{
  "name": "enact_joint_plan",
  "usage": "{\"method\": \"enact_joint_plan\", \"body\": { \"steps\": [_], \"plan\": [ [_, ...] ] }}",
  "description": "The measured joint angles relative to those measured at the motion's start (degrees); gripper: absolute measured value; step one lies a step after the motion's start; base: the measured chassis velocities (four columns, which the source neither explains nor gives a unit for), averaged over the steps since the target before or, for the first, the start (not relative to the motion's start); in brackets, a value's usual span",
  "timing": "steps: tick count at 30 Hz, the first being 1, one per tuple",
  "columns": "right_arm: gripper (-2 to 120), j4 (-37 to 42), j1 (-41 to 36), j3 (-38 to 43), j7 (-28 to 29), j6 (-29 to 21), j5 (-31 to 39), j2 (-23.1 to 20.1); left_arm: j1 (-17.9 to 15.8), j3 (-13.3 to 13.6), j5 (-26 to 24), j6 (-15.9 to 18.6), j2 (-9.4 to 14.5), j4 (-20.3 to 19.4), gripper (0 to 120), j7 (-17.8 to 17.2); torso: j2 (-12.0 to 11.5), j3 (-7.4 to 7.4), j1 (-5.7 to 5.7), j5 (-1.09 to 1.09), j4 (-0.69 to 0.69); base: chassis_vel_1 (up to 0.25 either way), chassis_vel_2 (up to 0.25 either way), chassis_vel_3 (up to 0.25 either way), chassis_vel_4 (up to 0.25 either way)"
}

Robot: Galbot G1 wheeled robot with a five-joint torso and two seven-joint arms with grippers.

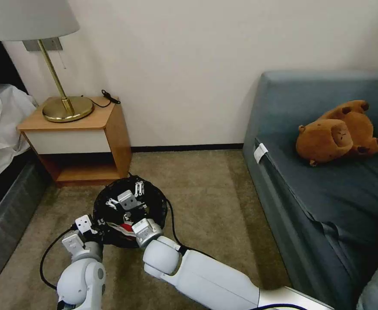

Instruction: Pick up the trash bin, then pick up the garbage on the floor and place it into the trash bin.

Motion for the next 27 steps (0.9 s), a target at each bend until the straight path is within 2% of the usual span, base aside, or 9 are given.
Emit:
{"method": "enact_joint_plan", "body": {
  "steps": [4, 6, 18, 22, 27],
  "plan": [
    [99, 0.4, -0.2, 1.3, 1.6, -1.8, 0.0, 0.3, 0.0, -0.1, -0.1, -0.2, 0.0, 0.0, 2, 0.1, 0.0, 0.00, 0.00, 0.00, -0.01, 0.000, 0.000, 0.000, 0.000],
    [100, 1.8, -1.0, 5.4, 4.4, -6.3, 2.2, 0.8, 0.0, -0.3, -0.1, -0.4, 0.0, 0.3, 2, 0.3, 0.0, 0.00, 0.00, 0.00, 0.00, 0.000, 0.000, 0.000, 0.000],
    [100, 5.8, -4.4, 14.4, 2.7, -6.9, 1.8, -2.8, -0.4, -0.5, -0.8, -0.2, 0.0, 0.5, 2, 0.4, 0.0, 0.00, 0.00, 0.01, -0.01, 0.000, 0.000, 0.000, 0.000],
    [100, 9.2, -8.3, 18.8, 2.1, -7.4, 1.7, -5.2, -0.7, -0.8, -1.2, 0.1, 0.0, 0.5, 2, 0.4, 0.0, 0.00, 0.00, 0.01, 0.00, 0.000, 0.000, 0.000, 0.000],
    [100, 11.6, -12.0, 23.2, 2.2, -8.4, 1.0, -6.1, -0.7, -1.2, -1.8, 0.2, 0.0, 0.7, 2, 0.6, 0.0, 0.00, 0.00, 0.01, -0.01, 0.000, 0.000, 0.000, 0.000]
  ]
}}
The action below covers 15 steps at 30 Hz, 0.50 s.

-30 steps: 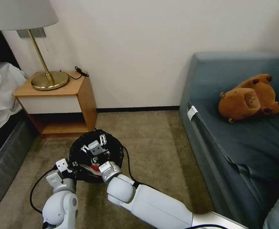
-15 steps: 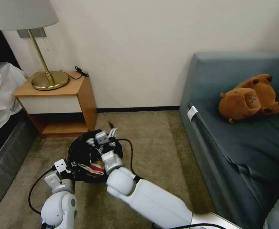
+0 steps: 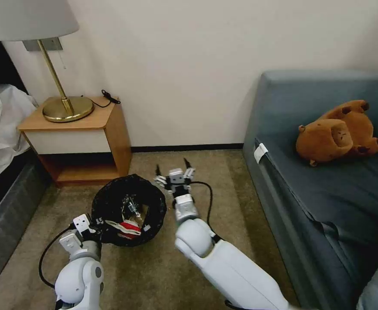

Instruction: Pick up the trash bin, then pick up the garbage on the floor and place it into the trash bin.

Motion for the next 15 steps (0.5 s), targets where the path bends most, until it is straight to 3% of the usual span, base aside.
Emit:
{"method": "enact_joint_plan", "body": {
  "steps": [15],
  "plan": [
    [100, 4.8, -10.9, 16.8, -10.8, 6.3, -0.3, -2.4, -0.3, -0.7, -1.7, 0.5, 0.9, 0.2, 2, 0.4, 0.0, 0.00, 0.00, 0.00, 0.00, 0.000, 0.000, 0.000, 0.000]
  ]
}}
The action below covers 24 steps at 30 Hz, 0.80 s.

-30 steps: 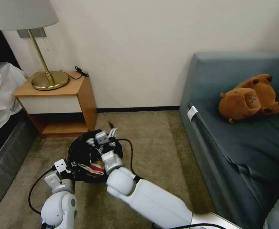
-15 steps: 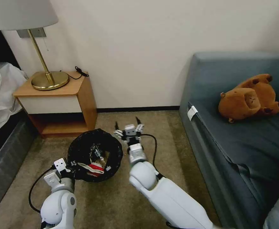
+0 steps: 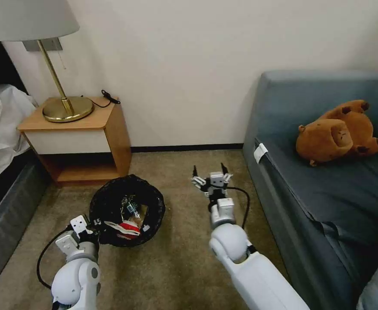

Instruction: Pick up the trash bin, then pick up the garbage on the floor and place it into the trash bin.

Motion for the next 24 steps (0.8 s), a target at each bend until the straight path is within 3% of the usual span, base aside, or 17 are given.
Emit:
{"method": "enact_joint_plan", "body": {
  "steps": [10, 15, 18, 24],
  "plan": [
    [100, -0.5, -3.0, 2.9, -1.4, 3.0, -1.3, 1.0, 0.0, -0.3, -0.6, 0.3, 1.1, 0.5, 2, 0.4, 0.0, 0.00, 0.00, -0.01, 0.00, 0.000, 0.000, 0.000, 0.000],
    [100, -2.1, -2.2, 3.3, 0.1, 4.3, -1.8, 1.5, 0.3, -0.7, -3.3, 2.0, 1.3, -0.2, 2, -1.5, 0.0, 0.00, 0.00, -0.02, 0.01, 0.000, 0.000, 0.000, 0.000],
    [100, -2.7, -2.4, 3.6, -0.1, 5.5, -2.2, 1.5, -0.2, -1.9, -6.2, 5.7, 1.8, -0.5, 2, -4.1, 0.0, 0.00, 0.00, -0.02, 0.01, 0.000, 0.000, 0.000, 0.000],
    [100, -3.0, -2.5, 3.7, -0.2, 6.3, -2.8, 1.4, -1.7, -3.3, -8.9, 7.8, 2.3, 0.3, 2, -6.2, 0.0, 0.00, 0.00, -0.01, 0.01, 0.000, 0.000, 0.000, 0.000]
  ]
}}
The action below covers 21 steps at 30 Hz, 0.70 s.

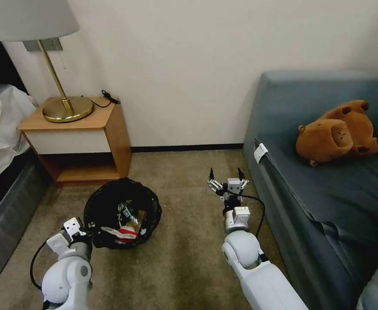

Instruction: Pick up the trash bin, then pick up the garbage on the floor and place it into the trash bin.

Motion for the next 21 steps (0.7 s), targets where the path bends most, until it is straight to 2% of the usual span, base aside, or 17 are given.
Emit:
{"method": "enact_joint_plan", "body": {
  "steps": [4, 5, 7, 8, 10, 11, 14, 18, 21],
  "plan": [
    [100, 0.2, -0.3, 0.5, -0.3, 0.6, -0.4, -0.3, -2.9, -1.8, -5.3, 1.3, 0.3, 1.3, 2, -3.4, 0.0, 0.00, 0.00, 0.00, 0.00, 0.000, 0.000, 0.000, 0.000],
    [100, 0.2, -0.3, 0.5, -0.3, 0.6, -0.4, -0.3, -2.9, -1.8, -5.3, 1.3, 0.3, 1.3, 2, -3.4, 0.0, 0.00, 0.00, 0.00, 0.00, 0.000, 0.000, 0.000, 0.000],
    [100, 0.3, -0.9, 1.0, -0.6, 1.1, -0.5, -0.3, -5.4, -3.1, -8.6, 1.3, 0.6, 2.9, 2, -5.9, 0.0, 0.00, 0.00, 0.00, 0.00, 0.000, 0.000, 0.000, 0.000],
    [100, 0.3, -0.9, 1.0, -0.6, 1.1, -0.5, -0.3, -5.4, -3.1, -8.6, 1.3, 0.6, 2.9, 2, -5.9, 0.0, 0.00, 0.00, 0.00, 0.00, 0.000, 0.000, 0.000, 0.000],
    [100, 0.5, -1.7, 1.2, -0.8, 1.4, -0.9, -0.4, -8.6, -4.8, -12.1, 1.4, 1.2, 5.8, 2, -8.6, 0.0, 0.00, 0.00, 0.00, -0.01, 0.000, 0.000, 0.000, 0.000],
    [100, 0.5, -1.7, 1.2, -0.8, 1.4, -0.9, -0.4, -8.6, -4.8, -12.1, 1.4, 1.2, 5.8, 2, -8.6, 0.0, 0.00, 0.00, 0.00, -0.01, 0.000, 0.000, 0.000, 0.000],
    [100, 0.7, -1.8, 1.0, -1.0, 1.6, -1.5, -0.3, -12.1, -6.1, -14.0, 1.3, 1.8, 9.6, 2, -10.6, 0.0, 0.00, 0.00, -0.01, 0.00, 0.000, 0.000, 0.000, 0.000],
    [100, 1.1, -2.2, 0.9, -1.5, 1.7, -1.7, -0.3, -14.5, -7.0, -15.4, 1.5, 2.1, 11.7, 2, -11.3, 0.0, 0.00, 0.00, 0.00, 0.00, 0.000, 0.000, 0.000, 0.000],
    [100, 1.3, -2.9, 0.9, -1.8, 2.3, -2.3, -0.2, -17.5, -7.3, -16.1, 1.7, 3.1, 15.7, 2, -12.4, 0.0, 0.01, 0.00, 0.00, -0.01, 0.000, 0.000, 0.000, 0.000]
  ]
}}
